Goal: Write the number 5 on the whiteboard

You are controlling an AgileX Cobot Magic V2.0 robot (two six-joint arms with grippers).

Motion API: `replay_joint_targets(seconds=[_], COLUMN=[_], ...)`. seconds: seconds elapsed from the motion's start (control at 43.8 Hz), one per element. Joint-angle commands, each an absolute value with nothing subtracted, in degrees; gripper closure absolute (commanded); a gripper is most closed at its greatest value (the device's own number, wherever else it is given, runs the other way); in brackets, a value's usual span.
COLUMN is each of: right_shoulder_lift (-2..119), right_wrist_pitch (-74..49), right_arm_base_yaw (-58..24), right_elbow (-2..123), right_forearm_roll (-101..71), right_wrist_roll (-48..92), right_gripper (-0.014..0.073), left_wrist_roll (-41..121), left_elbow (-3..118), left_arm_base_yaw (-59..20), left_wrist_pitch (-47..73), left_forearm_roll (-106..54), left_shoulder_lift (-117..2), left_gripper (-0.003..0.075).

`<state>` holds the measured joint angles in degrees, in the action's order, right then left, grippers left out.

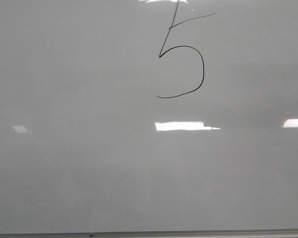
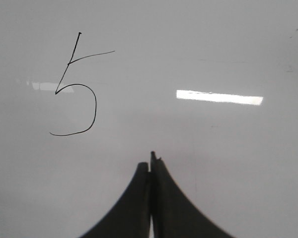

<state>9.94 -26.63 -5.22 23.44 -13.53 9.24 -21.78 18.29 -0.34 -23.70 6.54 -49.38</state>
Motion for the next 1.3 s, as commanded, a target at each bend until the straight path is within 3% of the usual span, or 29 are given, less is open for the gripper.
replay_joint_targets(seconds=[0.0, 0.434, 1.142, 1.279], right_shoulder_lift=[10.6, 10.6, 10.6, 10.6], right_wrist_pitch=[-22.0, -22.0, -22.0, -22.0], right_arm_base_yaw=[-4.9, -4.9, -4.9, -4.9], right_elbow=[24.8, 24.8, 24.8, 24.8], right_forearm_roll=[-14.0, -14.0, -14.0, -14.0], right_wrist_roll=[9.1, 9.1, 9.1, 9.1], right_gripper=[0.0656, 0.0656, 0.0656, 0.0656], left_wrist_roll=[-21.7, -26.3, -27.3, -27.2], left_elbow=[20.8, 29.4, 34.9, 34.9], left_arm_base_yaw=[3.5, 8.0, 12.3, 12.3], left_wrist_pitch=[-32.4, -44.1, -41.3, -41.3], left_forearm_roll=[7.1, 20.0, 28.6, 28.6], left_shoulder_lift=[-55.2, -77.7, -85.3, -85.3], left_gripper=[0.0714, 0.0740, 0.0736, 0.0673])
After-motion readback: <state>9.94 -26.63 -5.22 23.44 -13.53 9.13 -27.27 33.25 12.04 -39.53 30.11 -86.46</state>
